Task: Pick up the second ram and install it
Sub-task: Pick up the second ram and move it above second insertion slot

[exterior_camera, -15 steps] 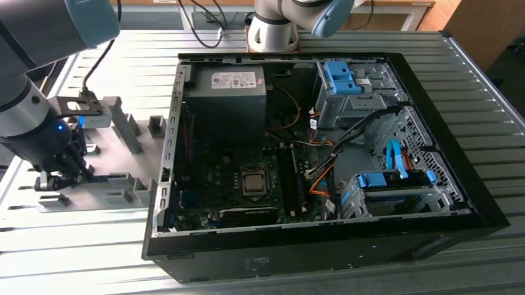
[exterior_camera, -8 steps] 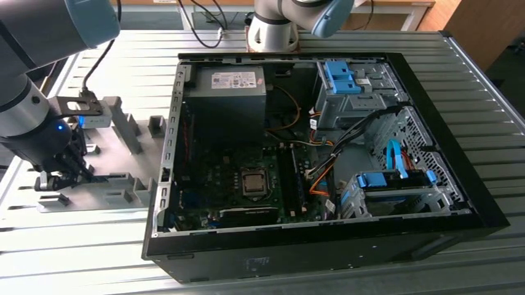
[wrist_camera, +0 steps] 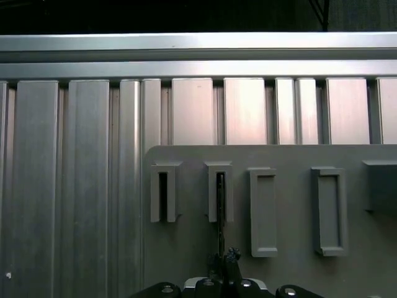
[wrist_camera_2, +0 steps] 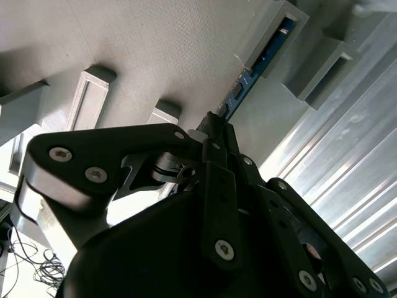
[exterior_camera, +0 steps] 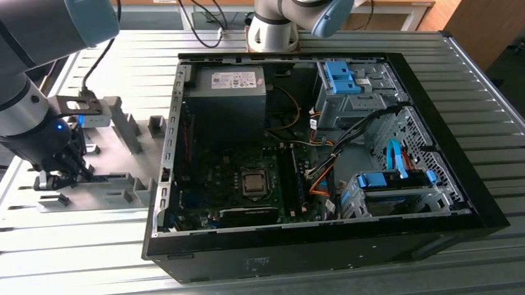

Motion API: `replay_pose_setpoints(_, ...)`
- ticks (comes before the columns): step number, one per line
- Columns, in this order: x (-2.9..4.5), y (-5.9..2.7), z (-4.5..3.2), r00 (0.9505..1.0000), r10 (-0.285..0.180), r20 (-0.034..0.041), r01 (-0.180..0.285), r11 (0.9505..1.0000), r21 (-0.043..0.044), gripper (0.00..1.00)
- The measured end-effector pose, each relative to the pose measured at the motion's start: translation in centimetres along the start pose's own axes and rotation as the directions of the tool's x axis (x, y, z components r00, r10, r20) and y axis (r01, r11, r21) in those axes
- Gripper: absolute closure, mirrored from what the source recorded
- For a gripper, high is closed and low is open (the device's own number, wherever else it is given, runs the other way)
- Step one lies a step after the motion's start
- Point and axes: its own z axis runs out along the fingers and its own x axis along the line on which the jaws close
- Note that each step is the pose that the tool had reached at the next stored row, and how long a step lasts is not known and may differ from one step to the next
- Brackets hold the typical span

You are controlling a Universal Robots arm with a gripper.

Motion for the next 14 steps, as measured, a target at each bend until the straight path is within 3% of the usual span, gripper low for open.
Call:
replay_pose_setpoints(8, -0.03, 0.01, -0.65, 1.0, 0.0, -0.0002, 0.0, 1.0, 0.0001, 0.86)
replay_pose_setpoints(14, -0.06, 0.03, -1.58, 1.0, 0.0, -0.0004, 0.0, 1.0, 0.0001, 0.86)
